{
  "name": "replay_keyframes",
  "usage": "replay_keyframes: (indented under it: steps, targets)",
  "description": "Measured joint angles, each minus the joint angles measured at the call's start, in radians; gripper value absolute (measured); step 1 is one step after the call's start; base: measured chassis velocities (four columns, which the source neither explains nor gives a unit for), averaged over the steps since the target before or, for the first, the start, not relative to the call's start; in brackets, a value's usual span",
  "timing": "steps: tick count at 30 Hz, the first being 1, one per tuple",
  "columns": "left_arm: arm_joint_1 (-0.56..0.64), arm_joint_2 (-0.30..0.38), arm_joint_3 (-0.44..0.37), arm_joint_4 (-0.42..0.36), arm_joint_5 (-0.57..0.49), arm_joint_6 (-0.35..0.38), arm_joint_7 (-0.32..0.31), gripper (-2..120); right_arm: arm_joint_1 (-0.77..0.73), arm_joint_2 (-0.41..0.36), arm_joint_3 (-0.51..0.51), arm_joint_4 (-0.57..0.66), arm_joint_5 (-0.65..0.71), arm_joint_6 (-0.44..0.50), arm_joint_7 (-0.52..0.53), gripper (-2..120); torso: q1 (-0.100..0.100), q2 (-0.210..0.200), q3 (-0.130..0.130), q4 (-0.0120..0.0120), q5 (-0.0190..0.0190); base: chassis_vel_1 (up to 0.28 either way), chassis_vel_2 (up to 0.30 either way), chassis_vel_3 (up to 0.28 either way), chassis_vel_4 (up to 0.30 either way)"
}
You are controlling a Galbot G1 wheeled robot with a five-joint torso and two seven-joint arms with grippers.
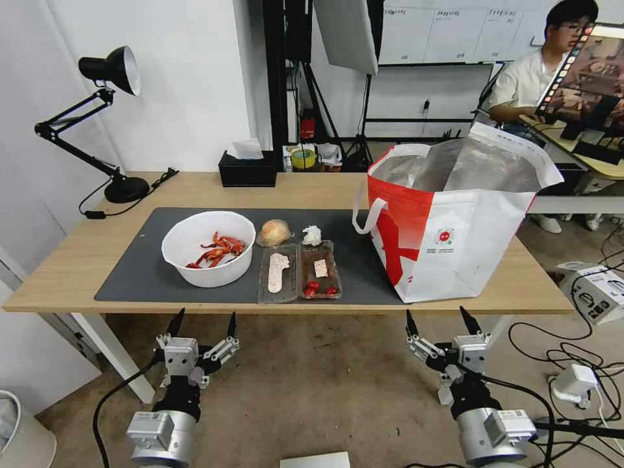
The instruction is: Pick up the trash from the table and place it into the takeout bag.
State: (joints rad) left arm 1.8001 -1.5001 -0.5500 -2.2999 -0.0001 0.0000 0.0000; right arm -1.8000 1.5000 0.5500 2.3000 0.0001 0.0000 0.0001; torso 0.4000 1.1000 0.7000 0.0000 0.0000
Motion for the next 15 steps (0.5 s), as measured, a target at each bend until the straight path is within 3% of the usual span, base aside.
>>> replay_keyframes:
  steps: [15]
  targets:
    - [0.000,0.000,0.000,0.000,0.000,0.000,0.000,100,0.000,0.000,0.000,0.000,0.000,0.000,0.000,100,0.000,0.000,0.000,0.0000,0.0000,0.000,0.000,0.000,0.000]
